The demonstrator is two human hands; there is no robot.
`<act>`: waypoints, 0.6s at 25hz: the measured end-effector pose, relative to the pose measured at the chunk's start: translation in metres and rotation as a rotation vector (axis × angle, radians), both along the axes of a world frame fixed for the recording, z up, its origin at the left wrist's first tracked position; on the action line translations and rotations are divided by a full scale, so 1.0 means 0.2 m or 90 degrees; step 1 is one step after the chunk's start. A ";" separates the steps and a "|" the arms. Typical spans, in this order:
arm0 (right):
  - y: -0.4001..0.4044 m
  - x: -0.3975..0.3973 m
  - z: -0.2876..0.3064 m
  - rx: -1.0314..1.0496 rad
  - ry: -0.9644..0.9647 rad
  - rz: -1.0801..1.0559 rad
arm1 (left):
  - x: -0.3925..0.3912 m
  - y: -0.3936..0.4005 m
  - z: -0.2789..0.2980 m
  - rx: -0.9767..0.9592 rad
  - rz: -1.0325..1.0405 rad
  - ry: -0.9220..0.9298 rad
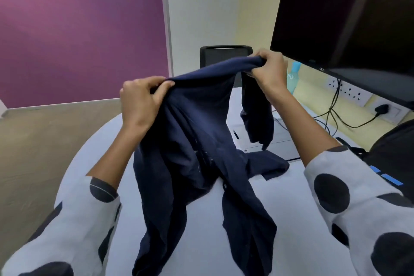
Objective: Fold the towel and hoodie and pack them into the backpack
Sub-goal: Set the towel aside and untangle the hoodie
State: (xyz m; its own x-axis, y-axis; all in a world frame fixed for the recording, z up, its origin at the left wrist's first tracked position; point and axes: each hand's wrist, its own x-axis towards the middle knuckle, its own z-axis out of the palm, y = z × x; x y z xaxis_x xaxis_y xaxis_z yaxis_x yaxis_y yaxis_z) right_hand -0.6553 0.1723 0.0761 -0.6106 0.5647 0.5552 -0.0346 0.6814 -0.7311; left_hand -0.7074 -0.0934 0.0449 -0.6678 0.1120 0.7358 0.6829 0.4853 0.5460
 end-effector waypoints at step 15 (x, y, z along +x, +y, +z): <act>-0.04 0.29 -0.87 -0.137 -0.407 0.241 | -0.02 0.07 -0.30 -0.131 -0.030 -0.226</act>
